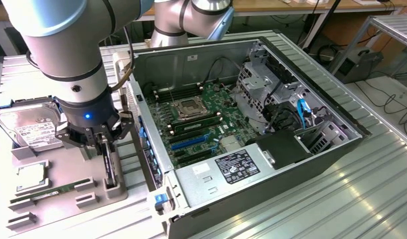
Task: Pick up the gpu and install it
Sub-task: 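Pick up the gpu and move the gpu toward the slot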
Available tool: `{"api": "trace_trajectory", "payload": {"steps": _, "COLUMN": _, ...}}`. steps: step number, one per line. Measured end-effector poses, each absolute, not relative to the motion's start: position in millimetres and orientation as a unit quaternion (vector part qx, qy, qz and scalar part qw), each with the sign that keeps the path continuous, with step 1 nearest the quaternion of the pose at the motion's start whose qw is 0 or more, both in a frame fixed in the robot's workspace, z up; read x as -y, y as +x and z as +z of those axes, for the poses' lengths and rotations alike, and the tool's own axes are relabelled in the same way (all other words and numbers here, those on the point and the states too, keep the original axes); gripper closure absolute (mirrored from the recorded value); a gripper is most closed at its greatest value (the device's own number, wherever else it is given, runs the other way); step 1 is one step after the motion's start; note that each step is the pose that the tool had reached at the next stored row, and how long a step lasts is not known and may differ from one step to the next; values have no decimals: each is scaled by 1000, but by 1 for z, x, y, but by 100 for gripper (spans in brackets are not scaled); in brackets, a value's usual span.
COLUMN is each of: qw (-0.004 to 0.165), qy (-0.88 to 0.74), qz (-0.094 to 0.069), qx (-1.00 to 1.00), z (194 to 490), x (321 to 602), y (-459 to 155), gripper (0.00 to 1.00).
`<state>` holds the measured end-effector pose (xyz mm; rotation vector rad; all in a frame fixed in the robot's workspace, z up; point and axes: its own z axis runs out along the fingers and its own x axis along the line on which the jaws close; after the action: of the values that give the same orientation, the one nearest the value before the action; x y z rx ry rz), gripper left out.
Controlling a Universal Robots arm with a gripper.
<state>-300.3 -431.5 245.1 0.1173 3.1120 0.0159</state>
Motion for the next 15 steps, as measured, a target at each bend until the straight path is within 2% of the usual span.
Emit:
{"api": "trace_trajectory", "payload": {"steps": 2, "qw": 14, "qy": 38, "qz": 5, "qx": -999, "z": 245, "x": 432, "y": -300, "gripper": 72}}
{"api": "trace_trajectory", "payload": {"steps": 3, "qw": 14, "qy": 38, "qz": 5, "qx": -999, "z": 245, "x": 432, "y": -300, "gripper": 74}}
{"api": "trace_trajectory", "payload": {"steps": 15, "qw": 14, "qy": 38, "qz": 5, "qx": -999, "z": 245, "x": 432, "y": -300, "gripper": 74}}
